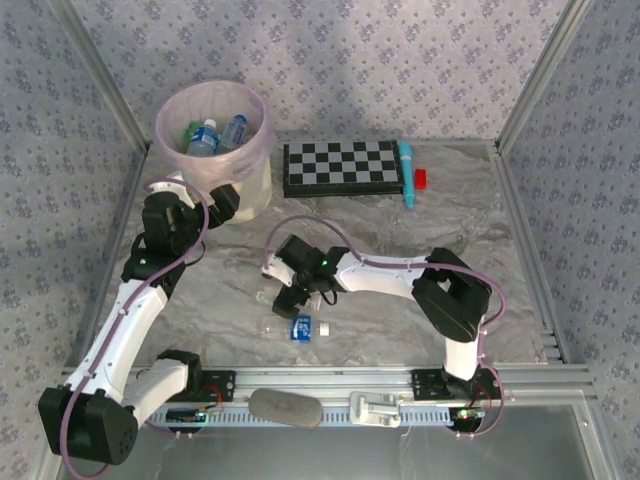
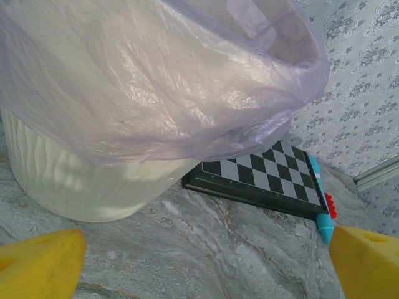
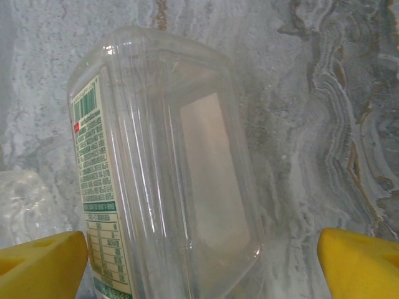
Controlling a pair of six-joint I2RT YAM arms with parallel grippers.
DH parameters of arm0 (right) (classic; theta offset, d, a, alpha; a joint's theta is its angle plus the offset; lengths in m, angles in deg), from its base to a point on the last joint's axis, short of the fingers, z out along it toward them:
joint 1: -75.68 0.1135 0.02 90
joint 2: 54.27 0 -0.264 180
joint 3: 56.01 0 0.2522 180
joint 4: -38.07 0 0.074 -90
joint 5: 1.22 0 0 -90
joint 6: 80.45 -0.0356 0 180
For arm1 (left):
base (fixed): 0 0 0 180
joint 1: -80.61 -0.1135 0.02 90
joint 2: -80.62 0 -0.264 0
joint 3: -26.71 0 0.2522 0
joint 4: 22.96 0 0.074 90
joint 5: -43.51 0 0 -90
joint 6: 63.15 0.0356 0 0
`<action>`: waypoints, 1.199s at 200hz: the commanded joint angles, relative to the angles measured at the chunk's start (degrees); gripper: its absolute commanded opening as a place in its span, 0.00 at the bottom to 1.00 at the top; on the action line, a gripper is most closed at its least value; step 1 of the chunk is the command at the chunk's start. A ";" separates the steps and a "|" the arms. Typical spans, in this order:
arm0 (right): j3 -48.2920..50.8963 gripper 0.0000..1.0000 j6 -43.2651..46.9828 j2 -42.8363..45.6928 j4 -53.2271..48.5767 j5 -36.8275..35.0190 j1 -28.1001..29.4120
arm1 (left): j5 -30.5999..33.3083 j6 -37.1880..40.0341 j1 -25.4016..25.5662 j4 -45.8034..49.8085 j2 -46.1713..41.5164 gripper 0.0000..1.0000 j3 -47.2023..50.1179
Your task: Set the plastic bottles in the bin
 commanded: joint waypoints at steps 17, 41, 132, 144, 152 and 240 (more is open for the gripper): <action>-1.18 0.94 1.42 -2.21 -1.16 -3.65 -0.30 | -0.71 -1.29 -0.39 -1.78 0.13 1.00 -0.06; -1.88 0.92 1.46 -3.35 -0.89 -3.48 -0.71 | -1.08 -1.55 -0.39 -1.88 0.39 1.00 -0.10; -0.67 0.59 0.21 -2.42 0.85 -2.89 -2.58 | -3.01 -3.66 -0.39 -3.07 1.44 1.00 0.26; 0.12 0.56 -0.32 -1.06 1.95 -2.57 -3.05 | -4.05 -4.86 -0.23 -3.73 1.53 1.00 0.50; 0.82 0.54 -0.71 0.14 2.77 -2.22 -3.56 | -4.62 -5.76 0.02 -4.24 1.53 1.00 0.77; 13.97 0.48 -13.28 19.00 21.74 6.01 -16.23 | -4.94 -13.02 10.08 -13.44 3.96 1.00 2.76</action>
